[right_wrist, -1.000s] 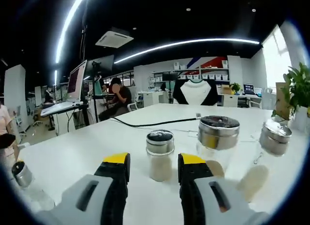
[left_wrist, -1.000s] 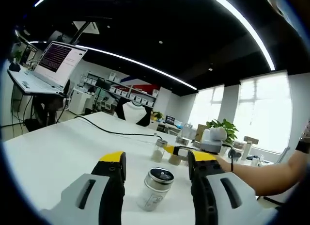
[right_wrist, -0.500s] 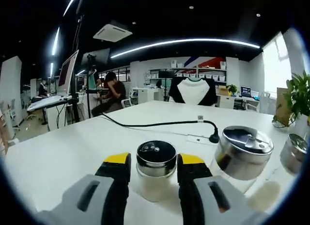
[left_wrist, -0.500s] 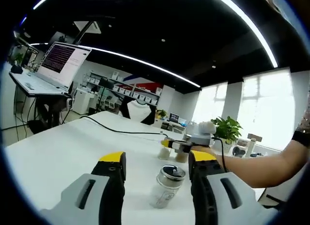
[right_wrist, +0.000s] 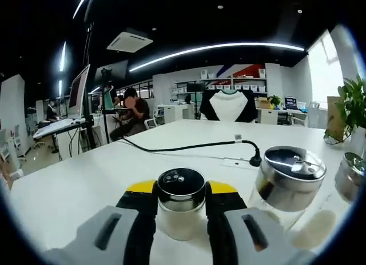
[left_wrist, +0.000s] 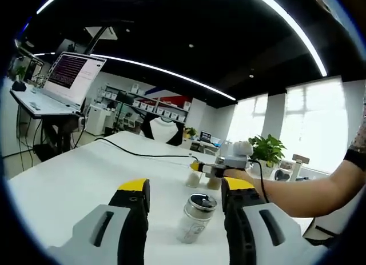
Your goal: Rotate the seasoning bottle until the label or dispensing opening points toward the visible target arrow and the bottle remains upright within the marked orientation range
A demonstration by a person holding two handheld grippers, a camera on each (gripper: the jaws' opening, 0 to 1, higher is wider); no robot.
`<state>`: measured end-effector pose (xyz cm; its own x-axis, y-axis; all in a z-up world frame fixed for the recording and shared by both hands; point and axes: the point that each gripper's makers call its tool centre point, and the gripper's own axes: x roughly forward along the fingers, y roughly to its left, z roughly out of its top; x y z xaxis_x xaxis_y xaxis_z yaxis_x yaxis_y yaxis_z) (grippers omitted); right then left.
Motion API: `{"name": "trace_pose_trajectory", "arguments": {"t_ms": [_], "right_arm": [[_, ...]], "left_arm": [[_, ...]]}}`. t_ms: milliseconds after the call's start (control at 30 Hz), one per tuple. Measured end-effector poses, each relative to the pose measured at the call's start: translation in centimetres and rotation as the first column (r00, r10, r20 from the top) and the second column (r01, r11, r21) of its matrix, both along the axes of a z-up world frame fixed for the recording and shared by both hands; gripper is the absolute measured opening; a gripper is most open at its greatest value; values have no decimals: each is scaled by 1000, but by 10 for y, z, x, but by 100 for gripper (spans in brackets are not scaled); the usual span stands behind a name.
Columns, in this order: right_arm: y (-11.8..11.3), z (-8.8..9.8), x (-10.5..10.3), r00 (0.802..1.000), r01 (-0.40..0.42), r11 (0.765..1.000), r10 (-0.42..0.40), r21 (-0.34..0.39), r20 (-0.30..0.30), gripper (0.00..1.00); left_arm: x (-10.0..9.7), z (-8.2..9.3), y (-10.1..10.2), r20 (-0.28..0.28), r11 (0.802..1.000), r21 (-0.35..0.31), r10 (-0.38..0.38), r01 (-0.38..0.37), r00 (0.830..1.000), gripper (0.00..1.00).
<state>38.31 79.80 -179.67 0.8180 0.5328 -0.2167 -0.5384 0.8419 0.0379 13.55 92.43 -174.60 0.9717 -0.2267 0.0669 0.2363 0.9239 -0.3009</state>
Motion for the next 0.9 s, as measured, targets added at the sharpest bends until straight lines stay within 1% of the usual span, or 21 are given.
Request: {"name": "trace_pose_trajectory", "arguments": {"t_ms": [33, 167, 267, 333, 400, 467, 533, 567, 633, 700, 733, 767, 800, 833, 867, 900], "right_arm": [[2, 0, -5, 1000, -13, 1000, 13, 17, -13, 29], [0, 4, -26, 998, -64, 998, 64, 10, -8, 29], [-5, 8, -46, 995, -94, 995, 95, 20, -10, 29], [-10, 12, -59, 994, -113, 993, 113, 29, -6, 29], [-13, 16, -68, 992, -125, 992, 125, 35, 2, 28], [-21, 25, -85, 989, -147, 987, 146, 59, 8, 28], [-30, 33, -102, 987, -160, 983, 160, 85, 6, 28], [-34, 36, -109, 986, -166, 982, 166, 96, 4, 28], [-43, 44, -129, 981, -192, 974, 193, 121, 5, 28], [-52, 51, -149, 977, -212, 966, 214, 145, 1, 28], [-57, 56, -163, 973, -225, 961, 229, 163, -7, 28], [-63, 61, -177, 969, -239, 954, 245, 179, -13, 28], [-67, 65, -187, 968, -245, 951, 251, 189, -12, 28], [-70, 70, -196, 965, -255, 947, 261, 194, -6, 28], [-72, 74, -206, 961, -274, 942, 278, 193, 4, 28], [-73, 77, -210, 959, -279, 940, 283, 196, 8, 28]], "left_arm": [[-1, 3, -2, 6, 1000, 4, -3, 3, 1000, 53], [-3, 17, -18, 35, 998, 42, -40, 39, 999, 53], [-7, 25, -41, 49, 992, 89, -93, 89, 994, 52], [-9, 28, -51, 54, 988, 111, -117, 111, 992, 51], [-13, 31, -69, 52, 975, 159, -165, 155, 985, 50], [-18, 30, -90, 31, 952, 233, -212, 199, 977, 48], [-20, 27, -105, 13, 934, 275, -240, 228, 971, 45], [-21, 25, -117, 1, 923, 298, -257, 245, 966, 45], [-21, 22, -134, -16, 911, 314, -278, 269, 960, 45], [-21, 14, -148, -55, 898, 321, -300, 302, 952, 46], [-21, 7, -156, -87, 886, 335, -309, 320, 947, 48], [-20, 0, -163, -121, 876, 350, -309, 332, 943, 50], [-19, -5, -167, -146, 869, 359, -309, 341, 940, 52], [-19, -10, -174, -174, 858, 368, -316, 360, 932, 54], [-19, -12, -177, -185, 853, 368, -321, 369, 929, 57], [-19, -14, -179, -195, 852, 366, -324, 375, 926, 60]]}}
